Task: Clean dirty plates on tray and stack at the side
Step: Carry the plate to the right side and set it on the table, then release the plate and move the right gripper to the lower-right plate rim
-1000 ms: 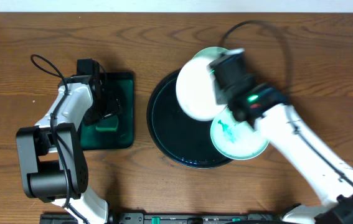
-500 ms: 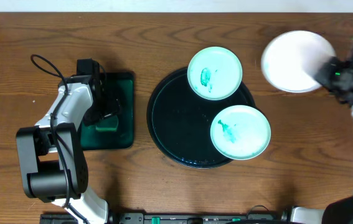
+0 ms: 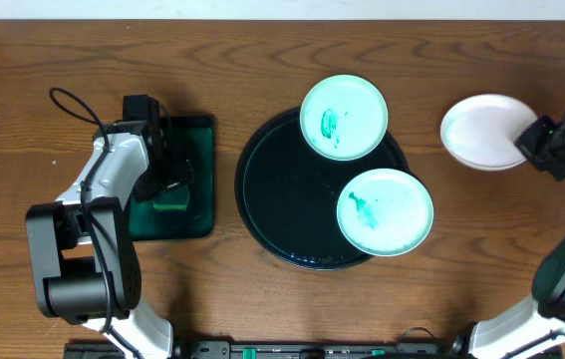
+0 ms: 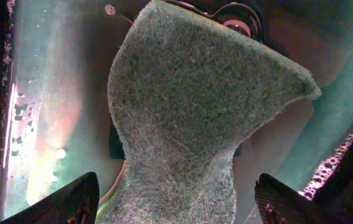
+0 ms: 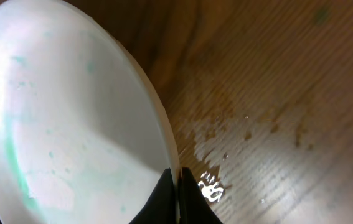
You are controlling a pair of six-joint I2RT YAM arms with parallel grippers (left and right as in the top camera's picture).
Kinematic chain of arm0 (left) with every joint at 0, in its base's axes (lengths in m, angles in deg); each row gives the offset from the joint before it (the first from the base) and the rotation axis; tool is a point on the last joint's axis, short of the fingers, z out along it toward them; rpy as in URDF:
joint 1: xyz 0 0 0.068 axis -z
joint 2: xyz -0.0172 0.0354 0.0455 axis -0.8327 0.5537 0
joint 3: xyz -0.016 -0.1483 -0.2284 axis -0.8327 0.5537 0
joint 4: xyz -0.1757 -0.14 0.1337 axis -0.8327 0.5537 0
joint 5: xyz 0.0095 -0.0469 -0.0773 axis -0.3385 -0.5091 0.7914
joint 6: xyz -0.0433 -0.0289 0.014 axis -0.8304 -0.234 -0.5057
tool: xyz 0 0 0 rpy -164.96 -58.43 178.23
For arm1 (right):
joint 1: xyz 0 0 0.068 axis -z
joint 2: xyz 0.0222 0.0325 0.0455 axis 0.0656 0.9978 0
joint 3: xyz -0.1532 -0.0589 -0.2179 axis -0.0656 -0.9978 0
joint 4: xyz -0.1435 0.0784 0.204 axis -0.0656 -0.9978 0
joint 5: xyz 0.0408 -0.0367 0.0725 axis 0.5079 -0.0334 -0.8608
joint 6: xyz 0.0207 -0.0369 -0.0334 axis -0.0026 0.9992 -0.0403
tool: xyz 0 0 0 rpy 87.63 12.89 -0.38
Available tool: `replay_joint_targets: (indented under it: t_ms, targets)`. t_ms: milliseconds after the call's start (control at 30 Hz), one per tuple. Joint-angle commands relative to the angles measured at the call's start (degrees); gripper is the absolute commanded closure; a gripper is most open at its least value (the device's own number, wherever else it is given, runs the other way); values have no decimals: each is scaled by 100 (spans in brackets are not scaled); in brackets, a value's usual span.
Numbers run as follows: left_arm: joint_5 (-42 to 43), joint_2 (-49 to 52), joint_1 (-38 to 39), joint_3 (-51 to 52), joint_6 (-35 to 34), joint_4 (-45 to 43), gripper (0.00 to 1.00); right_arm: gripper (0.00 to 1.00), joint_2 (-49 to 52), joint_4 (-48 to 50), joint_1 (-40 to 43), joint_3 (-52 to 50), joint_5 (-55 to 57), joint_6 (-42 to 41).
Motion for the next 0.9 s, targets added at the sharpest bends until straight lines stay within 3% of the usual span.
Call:
replay_joint_targets:
  t_ms: [0, 200, 267, 300, 500, 633, 800, 867]
  targets:
    - [-7, -39, -13, -24, -35, 57, 20, 99, 299, 92, 35, 33, -42, 153]
    - [-7, -39, -13, -24, -35, 59, 20, 98, 649, 201, 44, 33, -44, 186]
    - [-7, -39, -13, -24, -35, 59, 20, 67, 680, 166, 44, 33, -160, 291]
    - [-7, -39, -13, -24, -35, 59, 20, 63, 678, 166, 44, 33, -280, 393]
    - [-7, -39, -13, -24, -35, 59, 20, 67, 289, 142, 17, 55, -848, 636]
    - [-7, -39, -13, -24, -35, 59, 20, 64, -378, 153, -153, 61, -1178, 1049]
    - [140, -39, -13, -24, -35, 90, 20, 44, -1292, -186, -741, 61, -2583, 2977]
    - [341, -39, -13, -24, -35, 94, 19, 25, -1543, -501, -1141, 61, -2483, 3185]
